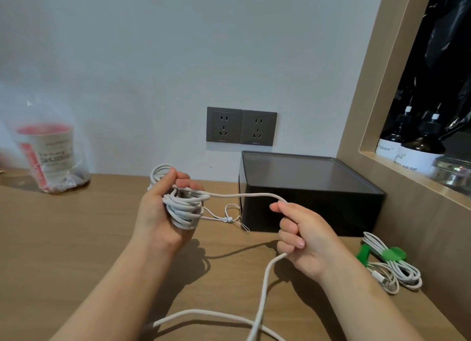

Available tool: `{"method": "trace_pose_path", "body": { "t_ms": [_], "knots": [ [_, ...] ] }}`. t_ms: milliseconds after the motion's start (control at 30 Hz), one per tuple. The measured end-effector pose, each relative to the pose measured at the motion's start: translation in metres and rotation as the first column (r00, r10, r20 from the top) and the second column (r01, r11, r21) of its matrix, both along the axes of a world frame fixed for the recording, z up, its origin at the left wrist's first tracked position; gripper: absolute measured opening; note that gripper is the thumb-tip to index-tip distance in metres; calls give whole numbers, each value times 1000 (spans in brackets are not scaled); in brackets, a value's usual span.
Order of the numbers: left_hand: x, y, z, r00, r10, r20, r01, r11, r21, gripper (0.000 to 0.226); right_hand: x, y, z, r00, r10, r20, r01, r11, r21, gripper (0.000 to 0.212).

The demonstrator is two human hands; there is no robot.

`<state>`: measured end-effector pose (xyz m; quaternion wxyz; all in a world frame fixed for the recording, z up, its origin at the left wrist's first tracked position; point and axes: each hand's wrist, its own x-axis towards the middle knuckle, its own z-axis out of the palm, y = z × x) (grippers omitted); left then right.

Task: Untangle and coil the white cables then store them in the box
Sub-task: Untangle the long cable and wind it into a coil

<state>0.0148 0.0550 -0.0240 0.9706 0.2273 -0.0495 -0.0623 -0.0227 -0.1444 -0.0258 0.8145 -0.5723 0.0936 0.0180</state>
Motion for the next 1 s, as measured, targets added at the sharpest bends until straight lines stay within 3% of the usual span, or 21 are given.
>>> {"method": "trace_pose_path", "body": {
  "t_ms": [100,167,267,400,467,533,600,667,733,767,933,1000],
  "knots": [
    [-2,3,1,992,-124,29,127,982,-136,35,3,-3,-3,990,-98,102,125,946,-298,13],
    [-2,0,4,998,-49,-38,47,998,-51,24,5,-5,-4,972,-132,195,215,837,-503,11],
    [4,-6,5,988,121,-95,-113,990,83,25,4,-5,-7,959,-37,282,242,628,-740,4],
    [15,-8,-3,946,257,-195,-217,955,203,33,-4,-1,-9,974,-28,223,195,603,-773,29],
    [18,-10,-8,931,292,-219,-231,935,269,33,-14,1,-3,965,-55,256,240,580,-779,30],
    [19,-11,-13,906,352,-234,-262,902,343,31,-33,6,5,962,55,268,194,550,-812,28],
    [17,-12,-16,874,415,-251,-294,865,407,26,-56,19,11,947,296,126,-27,463,-886,32],
    [13,-12,-17,862,433,-266,-296,853,429,21,-71,37,9,877,470,-103,-230,221,-948,39],
    [9,-10,-17,861,435,-263,-295,849,439,11,-71,52,0,841,485,-238,-284,22,-958,39],
    [7,-9,-17,864,434,-255,-294,846,445,11,-66,56,-5,851,460,-255,-285,-4,-958,34],
    [0,0,-17,882,413,-227,-260,827,499,13,-39,50,-24,932,339,-131,-171,92,-981,14],
    [-4,1,-17,896,384,-223,-235,837,495,13,-33,38,-25,969,237,-64,-129,266,-955,13]
  ]
}}
